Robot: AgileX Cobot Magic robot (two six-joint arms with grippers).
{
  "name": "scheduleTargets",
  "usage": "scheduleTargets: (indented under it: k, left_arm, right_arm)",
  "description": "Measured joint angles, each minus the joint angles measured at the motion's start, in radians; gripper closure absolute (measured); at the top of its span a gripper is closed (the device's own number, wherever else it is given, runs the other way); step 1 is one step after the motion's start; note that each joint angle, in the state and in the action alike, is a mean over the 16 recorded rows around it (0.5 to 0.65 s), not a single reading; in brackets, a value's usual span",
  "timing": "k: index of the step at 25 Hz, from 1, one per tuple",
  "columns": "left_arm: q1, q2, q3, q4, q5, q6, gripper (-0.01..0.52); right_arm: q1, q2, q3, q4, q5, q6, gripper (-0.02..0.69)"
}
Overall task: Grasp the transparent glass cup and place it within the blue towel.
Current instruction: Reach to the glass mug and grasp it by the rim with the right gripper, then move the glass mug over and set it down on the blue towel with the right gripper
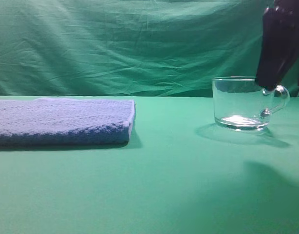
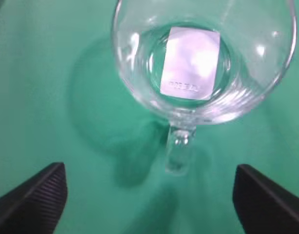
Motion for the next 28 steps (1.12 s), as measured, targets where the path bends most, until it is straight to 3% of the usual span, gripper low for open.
scheduleTargets:
  k: [6, 9, 18, 28]
  left_arm:
    - [0.0, 0.0, 0.0, 0.0, 0.0, 0.0, 0.514]
    - [0.0, 0.0, 0.0, 0.0, 0.0, 0.0, 0.514]
    - [0.0, 0.0, 0.0, 0.0, 0.0, 0.0, 0.514]
    - [0.0, 0.0, 0.0, 0.0, 0.0, 0.0, 0.514]
  right_arm:
    - [0.0, 0.052, -0.07, -0.004, 0.033, -0.008, 0.498]
    - [0.0, 0.062, -0.123, -0.003, 0.076, -0.01, 0.552]
    - [0.056, 0.083, -0.349, 0.022, 0.195, -0.011, 0.563]
    - [0.293, 0.265, -0.713, 0.043, 0.202, -0.01, 0.563]
